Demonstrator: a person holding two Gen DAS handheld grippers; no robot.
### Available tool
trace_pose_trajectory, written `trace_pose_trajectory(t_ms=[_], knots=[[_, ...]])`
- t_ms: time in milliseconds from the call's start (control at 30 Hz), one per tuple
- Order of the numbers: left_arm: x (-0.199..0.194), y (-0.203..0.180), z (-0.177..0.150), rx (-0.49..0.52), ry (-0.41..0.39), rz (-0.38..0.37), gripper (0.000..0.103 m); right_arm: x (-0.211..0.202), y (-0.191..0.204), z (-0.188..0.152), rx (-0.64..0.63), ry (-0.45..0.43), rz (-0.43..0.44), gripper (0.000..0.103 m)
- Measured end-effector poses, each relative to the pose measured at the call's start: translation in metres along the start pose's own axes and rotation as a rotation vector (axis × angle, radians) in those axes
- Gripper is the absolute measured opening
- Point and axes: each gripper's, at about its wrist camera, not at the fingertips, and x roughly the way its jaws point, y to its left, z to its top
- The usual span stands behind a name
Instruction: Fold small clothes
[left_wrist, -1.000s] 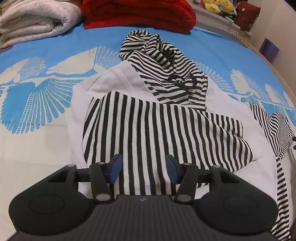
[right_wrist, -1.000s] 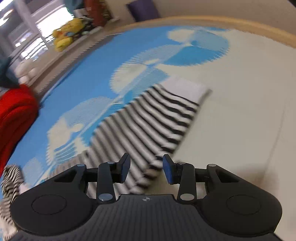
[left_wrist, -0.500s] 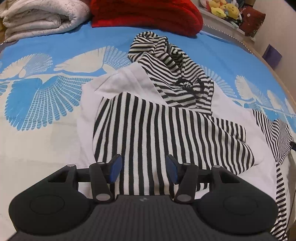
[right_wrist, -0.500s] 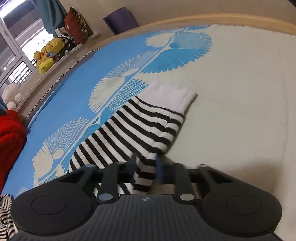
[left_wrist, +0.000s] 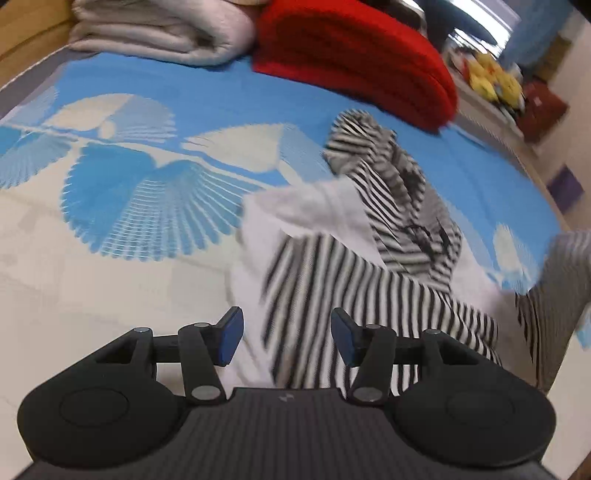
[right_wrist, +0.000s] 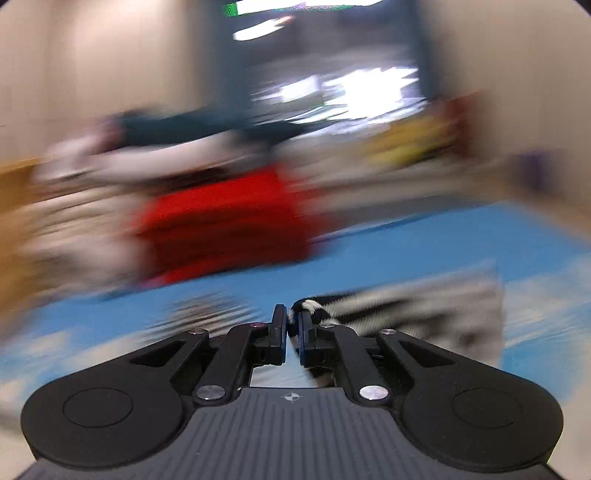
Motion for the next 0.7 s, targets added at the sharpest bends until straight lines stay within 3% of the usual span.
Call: trace_pose_trajectory(t_ms=[33,67,100,233,367,467,567,700], knots=[[-0.003,0.006,0.003,-0.024,-0.006,0.000,0.058,0.011,0.026,-0.008,0.014,0.120,0.157,0.009],[-0.005,0.011,0.005,-0.044,-0.009,-0.003,0.058,0.019,0.045,-0.017,0.013,0.211,0.234,0.008],[-0.007,0.014,0.006,-0.061,-0.011,-0.007,0.058,0.022,0.059,-0.024,0.006,0.261,0.250,0.009],[-0.012,0.015,0.007,-0.082,-0.011,-0.038,0.058,0.018,0.071,-0.036,0.114,0.369,0.178,0.014],[-0.006,0.010,0.003,-0.083,0.010,-0.052,0.056,0.009,0.051,-0.032,0.266,0.356,0.070,0.025],[0.000,0.001,-0.002,-0.069,0.027,-0.061,0.056,0.009,0.047,-0.051,0.272,0.322,0.026,0.034],[0.003,-0.008,-0.004,-0.058,0.029,-0.060,0.056,0.046,0.046,-0.079,0.264,0.429,-0.036,0.038],[0.008,-0.009,-0.001,-0.067,0.025,-0.048,0.056,0.084,0.049,-0.099,0.315,0.510,0.010,0.038]])
